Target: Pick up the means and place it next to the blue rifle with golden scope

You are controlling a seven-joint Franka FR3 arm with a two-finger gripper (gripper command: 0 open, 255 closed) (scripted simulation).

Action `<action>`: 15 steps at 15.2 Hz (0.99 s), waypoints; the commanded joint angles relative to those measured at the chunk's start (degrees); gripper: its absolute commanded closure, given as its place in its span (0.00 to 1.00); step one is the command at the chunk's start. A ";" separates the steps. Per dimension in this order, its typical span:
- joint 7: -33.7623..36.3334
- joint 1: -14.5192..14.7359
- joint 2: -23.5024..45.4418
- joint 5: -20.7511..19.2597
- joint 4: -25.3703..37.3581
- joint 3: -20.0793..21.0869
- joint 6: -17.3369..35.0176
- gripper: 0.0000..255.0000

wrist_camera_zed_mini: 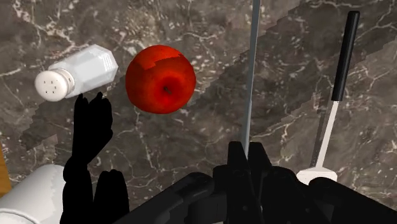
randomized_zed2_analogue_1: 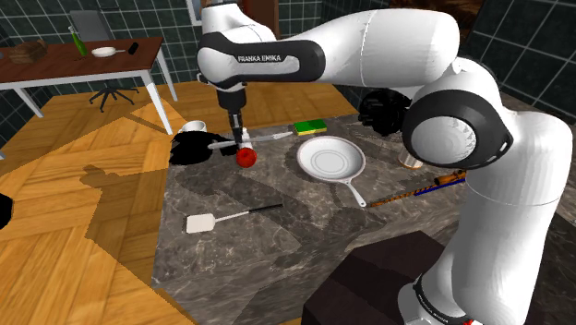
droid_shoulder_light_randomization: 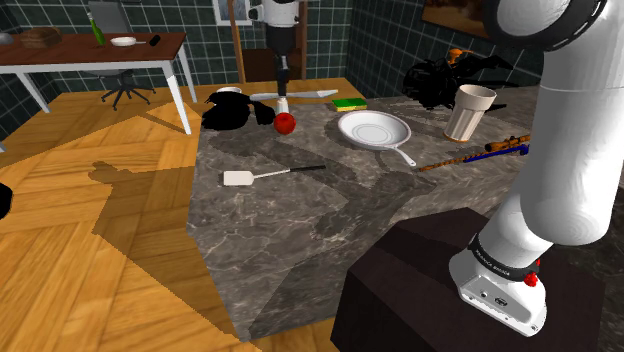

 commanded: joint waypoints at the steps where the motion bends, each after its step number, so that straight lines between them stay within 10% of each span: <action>1: -0.73 -0.51 -4.75 0.21 -6.86 -0.18 2.08 1.00; 15: -5.91 -3.07 -37.07 0.48 -45.34 -2.63 8.06 1.00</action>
